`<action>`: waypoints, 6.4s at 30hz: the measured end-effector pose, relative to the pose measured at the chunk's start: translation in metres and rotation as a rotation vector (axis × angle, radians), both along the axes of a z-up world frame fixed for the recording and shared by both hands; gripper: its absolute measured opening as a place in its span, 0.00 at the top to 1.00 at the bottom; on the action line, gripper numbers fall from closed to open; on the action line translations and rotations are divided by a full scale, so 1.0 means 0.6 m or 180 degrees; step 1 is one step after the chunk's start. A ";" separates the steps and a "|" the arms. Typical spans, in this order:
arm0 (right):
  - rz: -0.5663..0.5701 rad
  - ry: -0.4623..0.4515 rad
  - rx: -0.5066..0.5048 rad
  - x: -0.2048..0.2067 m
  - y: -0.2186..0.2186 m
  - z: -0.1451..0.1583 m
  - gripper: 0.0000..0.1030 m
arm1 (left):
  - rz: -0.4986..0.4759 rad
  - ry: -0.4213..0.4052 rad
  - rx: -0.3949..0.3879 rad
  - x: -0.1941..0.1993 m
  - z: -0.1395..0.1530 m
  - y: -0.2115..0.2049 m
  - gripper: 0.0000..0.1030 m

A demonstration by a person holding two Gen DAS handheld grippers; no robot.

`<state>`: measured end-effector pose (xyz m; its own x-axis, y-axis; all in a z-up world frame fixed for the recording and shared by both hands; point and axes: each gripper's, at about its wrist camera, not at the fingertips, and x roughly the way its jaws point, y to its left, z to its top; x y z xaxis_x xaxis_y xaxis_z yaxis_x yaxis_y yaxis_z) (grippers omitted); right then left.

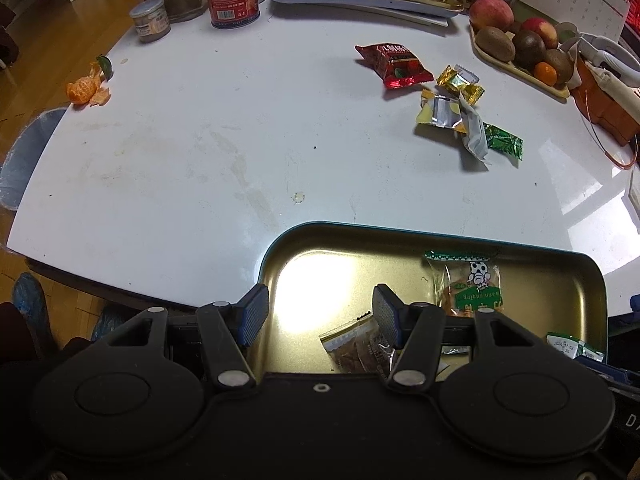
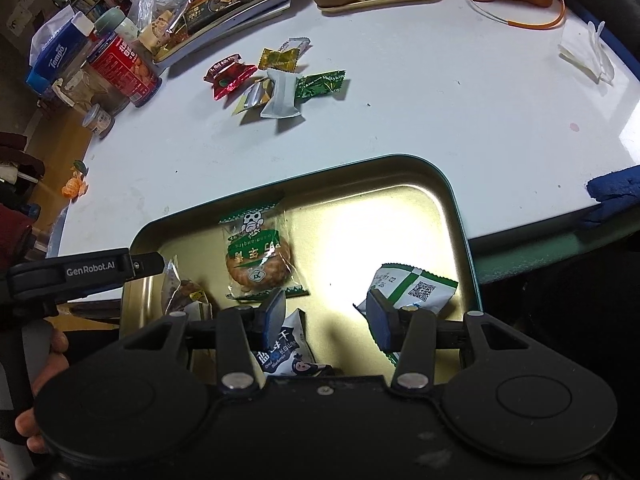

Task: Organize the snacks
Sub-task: 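Release the blueberry packet into the gold tray with the right tool while left tool withdraws, then grasp the white HAWTHORN Strip packet with the right tool while left tool moves to candies, then grasp the silver-yellow wrapped candy with the left tool and lift it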

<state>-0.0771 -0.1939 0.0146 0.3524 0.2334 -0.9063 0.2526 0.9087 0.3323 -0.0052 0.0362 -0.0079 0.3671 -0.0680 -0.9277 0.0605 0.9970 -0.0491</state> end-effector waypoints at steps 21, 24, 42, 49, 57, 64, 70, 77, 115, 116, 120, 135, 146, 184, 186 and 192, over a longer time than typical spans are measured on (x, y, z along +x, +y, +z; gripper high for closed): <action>0.0049 0.0053 -0.0070 0.071 -0.012 0.037 0.54 | 0.0110 -0.0467 0.0200 0.204 0.100 -0.040 0.39; 0.0075 0.0050 -0.0084 0.097 -0.019 0.045 0.54 | 0.0084 -0.0383 0.0198 0.242 0.095 -0.051 0.39; -0.0280 0.0193 -0.0235 0.385 -0.070 0.027 0.54 | 0.0474 -0.0135 -0.0032 0.315 0.073 -0.018 0.40; -0.0598 0.0224 -0.0129 0.478 -0.050 -0.022 0.54 | 0.0593 -0.0031 -0.0127 0.322 0.065 -0.001 0.40; -0.0721 0.0229 -0.0034 0.529 -0.018 -0.071 0.54 | 0.0757 -0.0017 -0.0249 0.335 0.067 0.006 0.40; -0.0758 0.0260 -0.0288 0.539 0.005 -0.104 0.54 | 0.0573 -0.0030 -0.0167 0.329 0.065 -0.013 0.40; -0.0519 0.0143 -0.0610 0.541 0.022 -0.112 0.77 | 0.0572 -0.0048 -0.0102 0.329 0.062 -0.009 0.40; -0.0600 0.0167 -0.0322 0.532 -0.024 -0.088 0.80 | 0.0505 -0.0071 -0.0079 0.330 0.061 -0.017 0.40; -0.0808 0.0220 0.0025 0.413 -0.148 0.001 0.80 | -0.0167 0.0289 -0.0162 0.325 -0.067 -0.196 0.40; -0.0809 0.0224 0.0020 0.412 -0.148 0.001 0.80 | -0.0166 0.0280 -0.0167 0.325 -0.066 -0.196 0.40; -0.0829 0.0235 0.0036 0.410 -0.151 0.001 0.80 | -0.0177 0.0250 -0.0208 0.327 -0.070 -0.202 0.40; -0.0808 0.0214 0.0070 0.406 -0.150 0.006 0.80 | -0.0505 0.0185 -0.0123 0.319 -0.068 -0.232 0.40; -0.0815 0.0215 0.0118 0.401 -0.155 0.008 0.79 | -0.0636 0.0139 -0.0180 0.311 -0.074 -0.246 0.37; -0.0771 0.0142 0.0227 0.386 -0.159 0.028 0.79 | -0.1919 -0.0238 0.0444 0.241 -0.061 -0.224 0.35; -0.0762 0.0146 0.0228 0.385 -0.160 0.028 0.80 | -0.1866 -0.0172 0.0466 0.245 -0.070 -0.224 0.36; -0.0766 0.0149 0.0233 0.383 -0.164 0.028 0.80 | -0.1487 0.0022 0.0076 0.265 -0.085 -0.200 0.47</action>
<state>0.1529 -0.2925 0.0313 0.3637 0.2135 -0.9067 0.4753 0.7946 0.3777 0.1536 -0.0837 -0.0589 0.2960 -0.2033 -0.9333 0.5031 0.8637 -0.0286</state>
